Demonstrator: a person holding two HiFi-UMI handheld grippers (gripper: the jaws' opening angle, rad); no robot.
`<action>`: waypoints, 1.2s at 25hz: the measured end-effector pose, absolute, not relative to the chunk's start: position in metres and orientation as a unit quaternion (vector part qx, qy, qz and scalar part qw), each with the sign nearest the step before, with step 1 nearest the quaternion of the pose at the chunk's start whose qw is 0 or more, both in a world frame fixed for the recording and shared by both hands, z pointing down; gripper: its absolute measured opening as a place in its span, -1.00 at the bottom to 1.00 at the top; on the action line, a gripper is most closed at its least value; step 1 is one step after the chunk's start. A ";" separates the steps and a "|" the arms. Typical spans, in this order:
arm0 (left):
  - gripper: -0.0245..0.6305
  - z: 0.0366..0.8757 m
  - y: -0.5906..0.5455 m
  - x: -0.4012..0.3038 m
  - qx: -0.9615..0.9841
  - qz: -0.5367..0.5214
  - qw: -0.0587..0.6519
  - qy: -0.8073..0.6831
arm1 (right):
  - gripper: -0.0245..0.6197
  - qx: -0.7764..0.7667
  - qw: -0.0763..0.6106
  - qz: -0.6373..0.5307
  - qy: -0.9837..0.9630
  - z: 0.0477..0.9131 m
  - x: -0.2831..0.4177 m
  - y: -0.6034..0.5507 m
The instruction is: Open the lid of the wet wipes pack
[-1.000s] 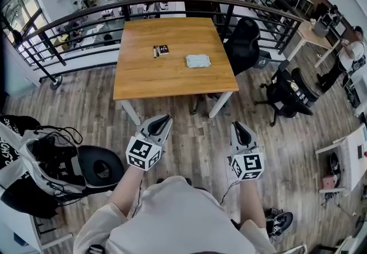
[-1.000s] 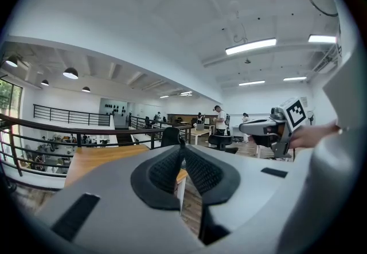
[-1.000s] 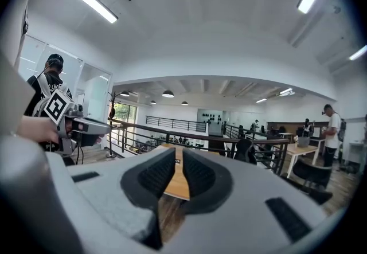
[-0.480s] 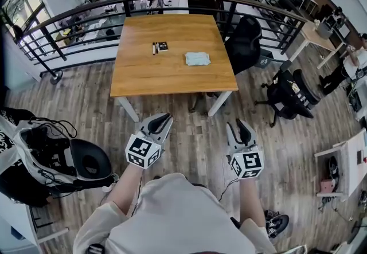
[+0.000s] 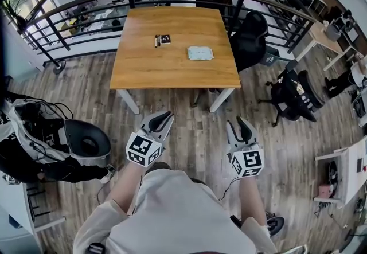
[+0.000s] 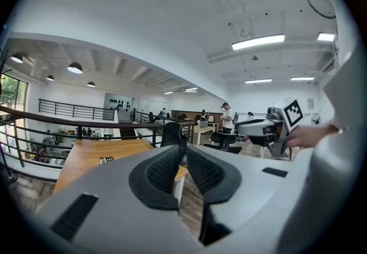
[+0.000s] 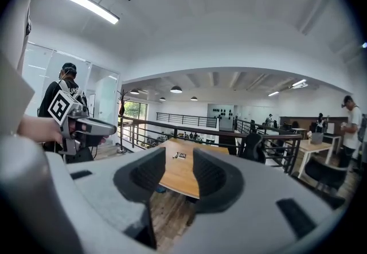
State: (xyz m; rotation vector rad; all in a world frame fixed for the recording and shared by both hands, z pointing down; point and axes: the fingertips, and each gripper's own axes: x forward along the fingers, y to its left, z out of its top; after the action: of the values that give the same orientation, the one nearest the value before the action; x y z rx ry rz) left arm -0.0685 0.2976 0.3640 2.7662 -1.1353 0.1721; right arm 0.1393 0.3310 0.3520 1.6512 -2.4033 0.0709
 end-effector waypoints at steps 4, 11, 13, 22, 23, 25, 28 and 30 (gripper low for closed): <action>-0.80 0.372 0.295 -0.065 0.921 0.061 0.076 -0.377 | -0.50 0.560 0.111 0.028 -0.821 0.359 0.141 0.326; -0.80 0.378 0.253 -0.072 0.924 0.058 0.081 -0.369 | -0.50 0.564 0.120 0.033 -0.817 0.368 0.133 0.285; -0.80 0.378 0.233 -0.076 0.926 0.060 0.080 -0.364 | -0.50 0.568 0.120 0.036 -0.813 0.368 0.129 0.266; -0.80 0.382 0.150 -0.092 0.938 0.074 0.073 -0.330 | -0.50 0.585 0.124 0.051 -0.800 0.372 0.104 0.185; -0.80 0.381 0.141 -0.094 0.939 0.074 0.073 -0.327 | -0.50 0.588 0.124 0.051 -0.798 0.372 0.101 0.178; -0.80 0.381 0.124 -0.099 0.941 0.073 0.074 -0.322 | -0.50 0.592 0.126 0.050 -0.794 0.372 0.096 0.163; -0.80 0.384 0.101 -0.105 0.944 0.072 0.075 -0.314 | -0.50 0.599 0.128 0.051 -0.788 0.374 0.090 0.144; -0.80 0.385 0.088 -0.109 0.946 0.072 0.077 -0.308 | -0.50 0.604 0.131 0.052 -0.785 0.375 0.087 0.133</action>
State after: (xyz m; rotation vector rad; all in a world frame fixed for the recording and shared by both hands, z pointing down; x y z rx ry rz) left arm -0.1089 0.0883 0.3853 2.8338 -0.9240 0.2143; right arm 0.0869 0.1328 0.3755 1.7529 -2.2795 0.1499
